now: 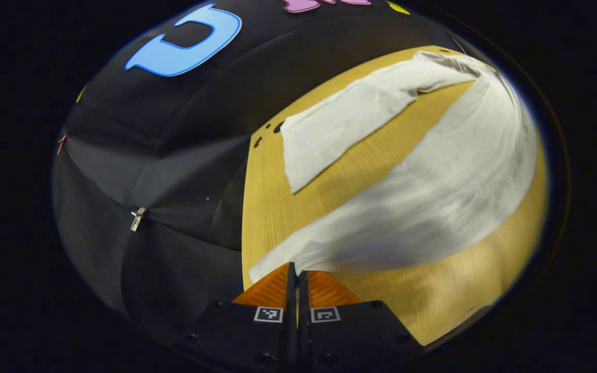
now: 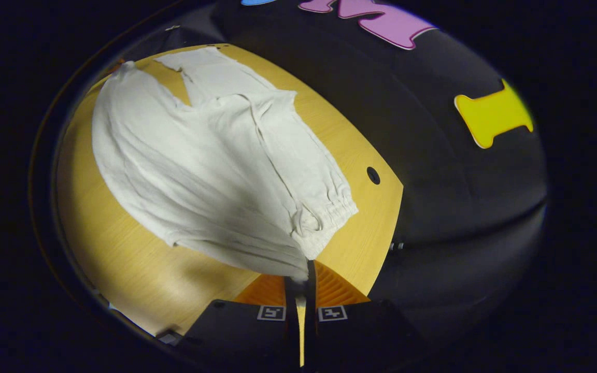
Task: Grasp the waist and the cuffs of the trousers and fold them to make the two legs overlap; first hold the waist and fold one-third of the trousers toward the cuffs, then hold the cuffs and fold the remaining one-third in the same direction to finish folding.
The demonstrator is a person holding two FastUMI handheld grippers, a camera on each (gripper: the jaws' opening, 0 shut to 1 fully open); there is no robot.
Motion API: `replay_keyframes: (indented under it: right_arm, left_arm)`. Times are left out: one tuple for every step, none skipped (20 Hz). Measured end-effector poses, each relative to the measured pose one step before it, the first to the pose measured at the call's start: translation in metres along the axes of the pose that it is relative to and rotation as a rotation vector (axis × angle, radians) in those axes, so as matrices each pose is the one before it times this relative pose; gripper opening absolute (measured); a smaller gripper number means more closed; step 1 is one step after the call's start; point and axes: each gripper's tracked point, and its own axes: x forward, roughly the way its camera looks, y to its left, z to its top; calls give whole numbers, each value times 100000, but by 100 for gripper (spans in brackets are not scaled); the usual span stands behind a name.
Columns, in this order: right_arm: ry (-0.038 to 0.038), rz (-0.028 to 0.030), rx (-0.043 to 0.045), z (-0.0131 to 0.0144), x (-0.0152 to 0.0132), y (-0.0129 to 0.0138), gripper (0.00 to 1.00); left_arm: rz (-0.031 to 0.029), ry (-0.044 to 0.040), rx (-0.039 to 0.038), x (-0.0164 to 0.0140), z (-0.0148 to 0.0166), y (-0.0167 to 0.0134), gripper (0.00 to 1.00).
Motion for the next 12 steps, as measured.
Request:
replay_keyframes:
  right_arm:
    - [-806,-429,3298,677,-138,-328,8]
    - [-804,-160,3448,578,227,-411,8]
    - [-1027,-64,3761,696,111,-407,8]
    - [-1027,-17,3682,674,124,-327,8]
    - [-1125,-194,3585,887,238,-347,8]
    - [-1066,-133,3459,902,236,-343,8]
    - [-1007,-290,3457,793,252,-451,8]
    - [-661,-322,3131,929,411,-487,8]
    - [-687,-357,3413,983,428,-362,8]
    - [-863,-387,3572,958,488,-362,8]
    - [-1197,-548,3809,1148,561,-337,8]
    - [-956,-699,4112,1067,654,-376,8]
  left_arm:
    - [627,-1344,-853,133,1083,411,5]
    - [511,-1491,-1062,344,1300,513,5]
    - [173,-1451,-1676,409,1151,474,5]
    - [280,-1328,-1800,285,1289,408,5]
    - [174,-1338,-2046,265,1279,493,5]
    - [354,-1021,-1781,94,1333,409,5]
    - [164,-1337,-1509,576,1445,513,5]
    - [-67,-1126,-1278,718,1567,510,5]
    - [-15,-1171,-795,673,1252,525,5]
    - [271,-1574,-237,851,1582,449,5]
    - [214,-1329,598,1192,1594,399,5]
    - [27,-722,782,1189,1246,246,5]
